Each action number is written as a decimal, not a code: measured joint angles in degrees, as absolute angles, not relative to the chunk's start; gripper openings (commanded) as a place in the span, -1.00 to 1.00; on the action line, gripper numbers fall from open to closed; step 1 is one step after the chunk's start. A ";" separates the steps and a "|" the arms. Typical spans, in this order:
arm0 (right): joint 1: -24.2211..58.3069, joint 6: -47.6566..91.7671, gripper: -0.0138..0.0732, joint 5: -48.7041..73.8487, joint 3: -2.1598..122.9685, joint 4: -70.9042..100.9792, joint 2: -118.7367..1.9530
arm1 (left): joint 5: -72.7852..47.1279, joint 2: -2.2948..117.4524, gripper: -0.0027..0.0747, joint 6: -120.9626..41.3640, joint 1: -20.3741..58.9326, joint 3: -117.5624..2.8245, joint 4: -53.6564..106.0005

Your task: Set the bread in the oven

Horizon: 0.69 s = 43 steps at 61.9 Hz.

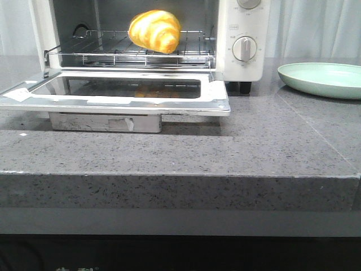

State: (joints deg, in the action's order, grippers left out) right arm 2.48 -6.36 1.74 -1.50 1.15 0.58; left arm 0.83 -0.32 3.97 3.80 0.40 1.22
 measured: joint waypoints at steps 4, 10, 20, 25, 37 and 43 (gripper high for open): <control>2.48 -3.80 -0.96 1.74 -1.50 1.27 0.58 | 0.83 -0.32 -0.98 3.97 3.80 0.40 1.22; 2.48 -2.74 -0.96 1.74 -1.50 1.35 0.58 | 0.83 -0.32 -0.98 3.97 3.80 0.40 1.22; 2.36 -2.37 -0.96 1.74 -1.50 1.48 0.58 | 0.83 -0.32 -0.98 3.97 3.80 0.40 1.22; 1.64 -2.33 -0.96 1.74 -1.50 1.48 0.58 | 0.83 -0.32 -0.98 3.97 3.80 0.40 1.22; -0.42 -2.33 -0.96 1.74 -1.50 1.48 0.58 | 0.83 -0.32 -0.98 3.97 3.80 0.40 1.22; -0.66 -2.33 -0.96 1.74 -1.50 1.48 0.58 | 0.83 -0.32 -0.98 3.97 3.80 0.40 1.22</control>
